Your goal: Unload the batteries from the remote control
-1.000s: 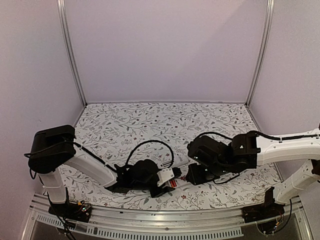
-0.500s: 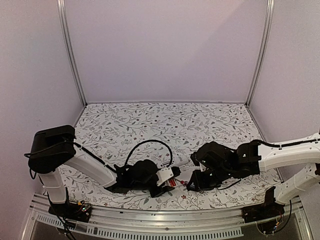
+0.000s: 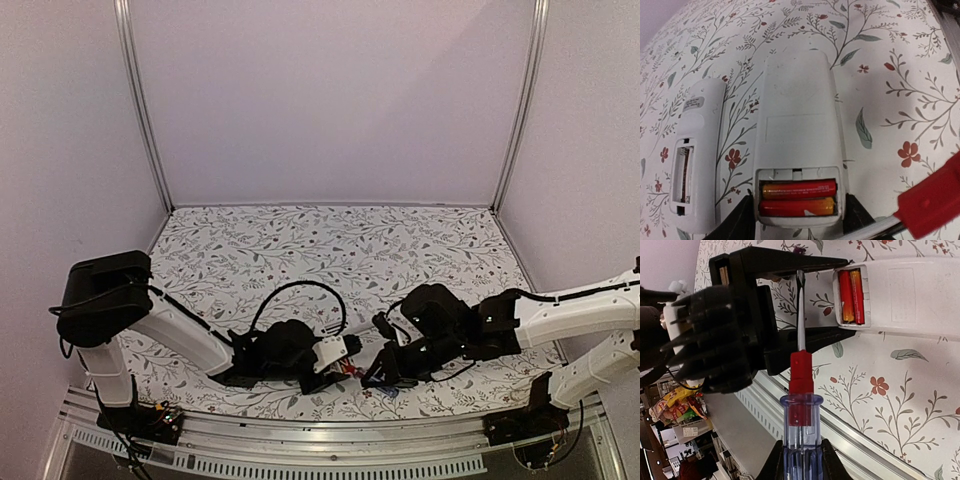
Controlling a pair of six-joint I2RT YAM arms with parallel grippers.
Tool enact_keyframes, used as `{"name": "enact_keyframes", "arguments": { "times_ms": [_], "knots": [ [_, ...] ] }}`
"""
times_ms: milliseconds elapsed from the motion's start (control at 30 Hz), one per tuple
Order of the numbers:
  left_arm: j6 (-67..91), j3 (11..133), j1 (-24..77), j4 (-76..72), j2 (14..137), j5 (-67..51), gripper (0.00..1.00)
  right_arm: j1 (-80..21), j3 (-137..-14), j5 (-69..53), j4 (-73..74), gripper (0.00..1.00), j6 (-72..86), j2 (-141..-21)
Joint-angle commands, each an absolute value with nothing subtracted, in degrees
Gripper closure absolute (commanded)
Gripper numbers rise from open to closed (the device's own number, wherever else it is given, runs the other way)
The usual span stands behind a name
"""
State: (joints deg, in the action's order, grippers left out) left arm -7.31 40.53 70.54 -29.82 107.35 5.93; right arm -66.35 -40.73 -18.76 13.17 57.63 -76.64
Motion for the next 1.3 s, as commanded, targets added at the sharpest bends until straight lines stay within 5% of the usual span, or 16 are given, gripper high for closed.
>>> {"name": "enact_keyframes", "arguments": {
  "times_ms": [0, 133, 333, 900, 1100, 1267],
  "knots": [
    [-7.9, 38.4, 71.7, -28.2, 108.4, 6.2, 0.55, -65.8, -43.1, -13.4, 18.7, 1.0, 56.6, -73.4],
    [-5.1, 37.9, 71.7, -28.4, 106.4, 6.6, 0.24, -64.5, -44.2, -7.0, 25.3, 1.0, 55.7, -70.3],
    [0.6, 35.8, 70.9, -27.7, 98.9, 7.8, 0.06, -60.2, -44.1, -6.8, 26.5, 1.0, 50.2, -65.2],
    [18.1, 35.8, 58.2, -23.7, 69.7, -20.0, 0.05, -49.1, -44.7, -47.6, 16.7, 1.0, 27.4, -61.1],
    [8.4, 43.7, 58.3, -13.0, 65.5, -17.8, 0.05, -49.0, -47.4, -48.5, 19.4, 1.0, 26.3, -62.6],
    [-1.7, 55.8, 61.6, 3.3, 73.6, -17.8, 0.14, -49.0, -49.4, -48.5, 22.0, 1.0, 24.7, -64.5]
  ]
}}
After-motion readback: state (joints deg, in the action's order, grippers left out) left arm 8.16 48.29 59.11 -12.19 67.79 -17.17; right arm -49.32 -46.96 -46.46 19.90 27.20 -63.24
